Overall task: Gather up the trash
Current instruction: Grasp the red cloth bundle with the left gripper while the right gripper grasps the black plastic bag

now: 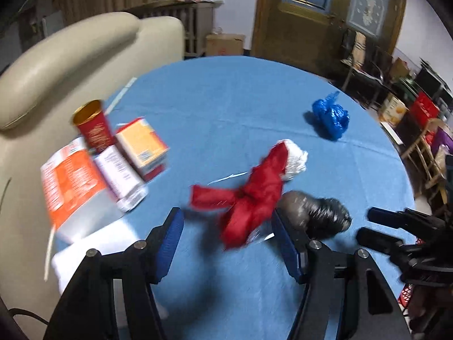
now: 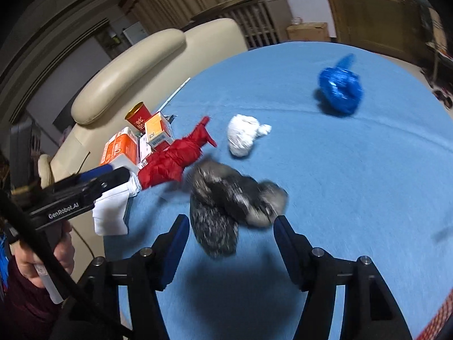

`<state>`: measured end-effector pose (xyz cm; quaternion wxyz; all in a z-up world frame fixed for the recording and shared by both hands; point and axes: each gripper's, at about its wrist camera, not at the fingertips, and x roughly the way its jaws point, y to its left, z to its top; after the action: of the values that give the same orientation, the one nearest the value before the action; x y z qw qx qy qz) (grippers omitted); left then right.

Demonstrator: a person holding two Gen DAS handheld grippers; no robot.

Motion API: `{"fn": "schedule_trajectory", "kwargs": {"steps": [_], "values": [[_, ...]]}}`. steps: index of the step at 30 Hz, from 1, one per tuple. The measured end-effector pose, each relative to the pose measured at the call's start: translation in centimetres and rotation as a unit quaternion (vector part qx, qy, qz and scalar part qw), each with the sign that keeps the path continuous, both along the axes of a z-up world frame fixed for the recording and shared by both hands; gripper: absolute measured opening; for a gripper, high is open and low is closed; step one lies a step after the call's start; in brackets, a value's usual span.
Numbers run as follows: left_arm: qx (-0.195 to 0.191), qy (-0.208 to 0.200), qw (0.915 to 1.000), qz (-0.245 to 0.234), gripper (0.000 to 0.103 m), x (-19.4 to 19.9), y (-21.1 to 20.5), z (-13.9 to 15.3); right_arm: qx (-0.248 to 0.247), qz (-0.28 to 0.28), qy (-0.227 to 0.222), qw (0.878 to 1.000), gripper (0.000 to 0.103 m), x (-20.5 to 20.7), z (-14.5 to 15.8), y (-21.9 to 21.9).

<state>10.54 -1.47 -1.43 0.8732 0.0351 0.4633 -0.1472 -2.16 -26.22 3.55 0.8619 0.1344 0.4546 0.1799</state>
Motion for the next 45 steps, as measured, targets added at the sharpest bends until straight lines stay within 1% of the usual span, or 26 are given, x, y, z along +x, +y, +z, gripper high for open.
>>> {"fn": "schedule_trajectory", "kwargs": {"steps": [2,6,9,10,11,12,14,17,21,23,26,30,32,36,39,42,45], "values": [[0.000,0.009,0.9998,-0.016,0.065,0.9,-1.2,-0.4,-0.006,0.011,-0.003,1.000,0.066,1.3,-0.4,0.5],[-0.001,0.033,0.9979,-0.055,0.065,2.7,-3.2,-1.3,-0.017,0.049,0.008,0.999,0.066,3.2,-1.9,1.3],[-0.005,0.048,0.9969,-0.062,0.064,3.6,-3.5,-2.0,-0.043,0.076,0.018,0.996,0.063,3.8,-3.4,2.2],[-0.011,0.053,0.9966,-0.063,0.061,3.9,-3.4,-2.3,-0.054,0.079,0.013,0.995,0.062,3.7,-3.8,2.4],[-0.020,0.061,0.9959,-0.063,0.052,4.2,-3.3,-2.6,-0.063,0.085,0.005,0.994,0.051,3.5,-4.0,2.5],[-0.025,0.069,0.9953,-0.063,0.044,4.4,-3.2,-2.8,-0.069,0.088,0.000,0.994,0.038,3.4,-4.1,2.6],[-0.040,0.075,0.9942,-0.065,0.042,4.5,-2.8,-3.2,-0.066,0.089,-0.007,0.994,0.037,2.9,-4.1,2.2],[-0.041,0.067,0.9947,-0.067,0.035,4.0,-2.6,-3.1,-0.064,0.082,-0.014,0.994,0.034,2.1,-3.9,1.4],[-0.046,0.051,0.9950,-0.072,0.034,2.6,-2.5,-2.2,-0.048,0.056,-0.016,0.997,0.034,0.2,-3.3,-0.7],[-0.048,0.041,0.9953,-0.073,0.034,1.6,-2.3,-1.4,-0.031,0.037,-0.016,0.999,0.034,-0.9,-2.9,-2.2],[-0.062,0.032,0.9952,-0.068,0.034,0.2,-2.1,-0.2,-0.004,0.003,-0.019,1.000,0.033,-2.9,-2.1,-4.8],[-0.074,0.012,0.9949,-0.068,0.034,-3.1,-2.5,1.6,0.033,-0.045,-0.023,0.998,0.034,-5.8,-0.9,-8.1],[-0.073,0.002,0.9949,-0.070,0.034,-4.8,-3.2,2.1,0.043,-0.067,-0.030,0.996,0.034,-7.7,-0.1,-9.6],[-0.057,-0.026,0.9959,-0.065,0.034,-8.6,-5.1,2.4,0.064,-0.105,-0.038,0.992,0.034,-11.3,1.1,-11.8],[-0.049,-0.038,0.9949,-0.080,0.034,-11.4,-6.9,2.3,0.068,-0.122,-0.042,0.989,0.034,-13.4,1.9,-12.9],[-0.056,-0.043,0.9929,-0.095,0.034,-13.5,-8.5,2.5,0.062,-0.137,-0.045,0.988,0.034,-15.4,2.5,-13.8],[-0.058,-0.051,0.9914,-0.105,0.034,-15.1,-9.8,2.7,0.068,-0.154,-0.046,0.985,0.034,-17.4,2.7,-15.1]]}}
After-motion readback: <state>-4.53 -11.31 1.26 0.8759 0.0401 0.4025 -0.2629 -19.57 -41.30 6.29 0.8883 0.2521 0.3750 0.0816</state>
